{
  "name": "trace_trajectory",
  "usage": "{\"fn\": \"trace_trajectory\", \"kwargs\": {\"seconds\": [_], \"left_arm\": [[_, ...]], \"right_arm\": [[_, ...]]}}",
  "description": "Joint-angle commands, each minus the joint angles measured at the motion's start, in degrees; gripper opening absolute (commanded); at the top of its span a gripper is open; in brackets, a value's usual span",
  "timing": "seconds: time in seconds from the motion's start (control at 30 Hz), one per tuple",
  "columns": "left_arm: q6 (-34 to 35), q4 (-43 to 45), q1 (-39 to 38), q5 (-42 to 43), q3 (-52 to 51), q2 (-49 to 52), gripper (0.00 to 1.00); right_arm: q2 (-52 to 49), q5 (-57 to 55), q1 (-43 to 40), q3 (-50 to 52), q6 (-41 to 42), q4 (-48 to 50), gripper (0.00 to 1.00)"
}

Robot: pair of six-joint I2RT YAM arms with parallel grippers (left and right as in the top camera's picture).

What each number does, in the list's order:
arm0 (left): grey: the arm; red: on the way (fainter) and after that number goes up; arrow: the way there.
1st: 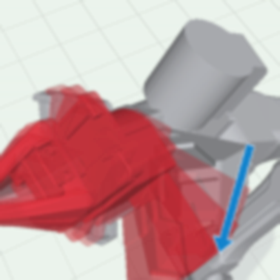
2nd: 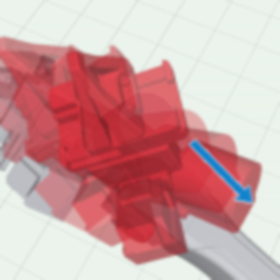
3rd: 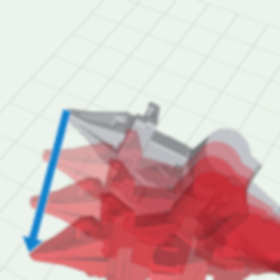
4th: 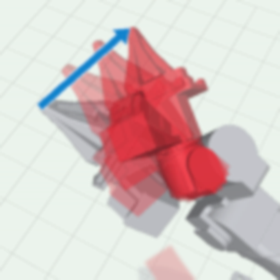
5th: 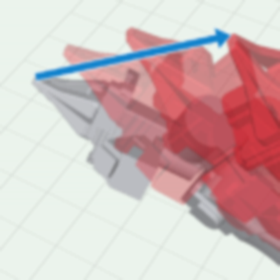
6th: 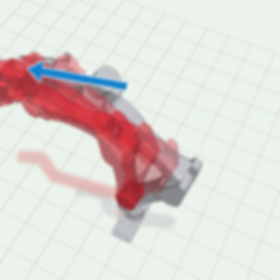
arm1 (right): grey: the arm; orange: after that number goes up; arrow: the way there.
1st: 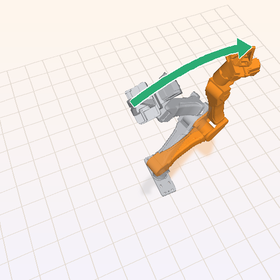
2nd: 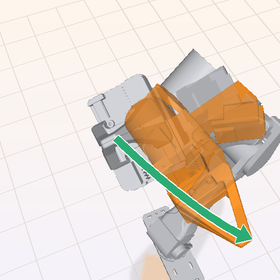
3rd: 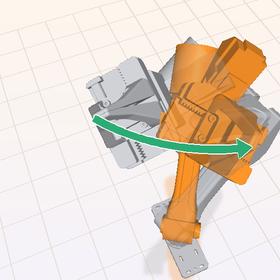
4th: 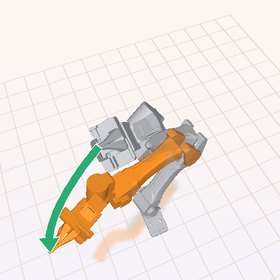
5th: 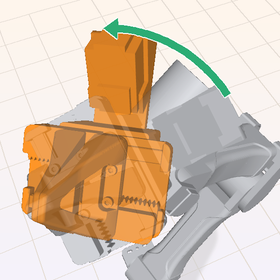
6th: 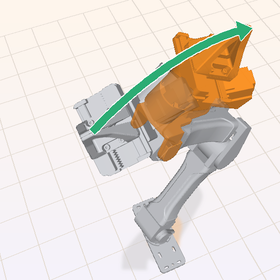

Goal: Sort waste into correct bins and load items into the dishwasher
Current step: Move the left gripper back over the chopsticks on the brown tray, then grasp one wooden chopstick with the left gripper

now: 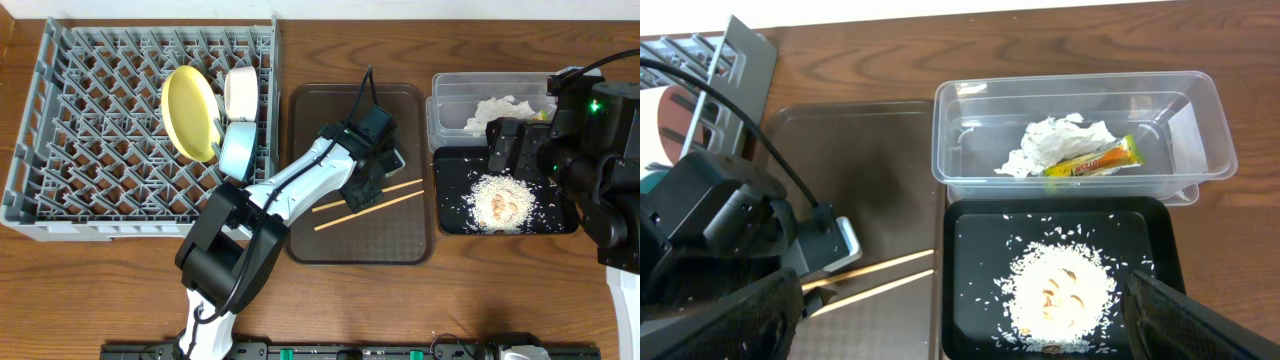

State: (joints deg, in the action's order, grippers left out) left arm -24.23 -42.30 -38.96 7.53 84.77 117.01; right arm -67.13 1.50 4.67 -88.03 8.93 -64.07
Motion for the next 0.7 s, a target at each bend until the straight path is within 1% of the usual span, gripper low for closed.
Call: {"fn": "trace_trajectory", "kwargs": {"seconds": [0.0,0.17,0.23,0.37,0.5,0.57,0.6,0.63,0.67], "left_arm": [[-0.8,1.1,0.0,-0.7,-0.2,1.8,0.67],[-0.9,1.3,0.0,-0.7,-0.2,2.9,0.63],[-1.9,1.4,0.0,-0.8,-0.2,3.0,0.61],[-1.9,2.2,0.0,-2.5,-0.2,4.8,0.61],[-1.9,2.6,0.0,-3.7,-0.2,5.5,0.53],[-1.9,2.8,0.0,-3.7,-0.2,5.5,0.51],[-1.9,2.7,0.0,-3.7,-0.2,5.5,0.32],[-1.9,2.7,0.0,-3.7,-0.2,5.5,0.25],[-1.9,2.7,0.0,-3.7,-0.2,5.5,0.12]], "right_arm": [[-0.1,-0.4,-0.5,-0.2,0.2,0.0,0.99],[-0.1,-0.4,-0.5,-0.2,0.2,0.0,0.99],[-0.1,-0.4,-0.5,-0.2,0.2,0.0,0.99],[-0.1,-0.4,-0.5,-0.2,0.2,-0.1,0.99],[-0.1,-0.4,-0.5,-0.2,0.2,0.0,0.99],[-0.1,-0.4,-0.5,-0.2,0.2,-0.1,0.99],[-0.1,-0.4,-0.5,-0.2,0.2,0.0,0.99],[-0.1,-0.4,-0.5,-0.2,0.2,0.0,0.99],[-0.1,-0.4,-0.5,-0.2,0.2,0.0,0.99]]}}
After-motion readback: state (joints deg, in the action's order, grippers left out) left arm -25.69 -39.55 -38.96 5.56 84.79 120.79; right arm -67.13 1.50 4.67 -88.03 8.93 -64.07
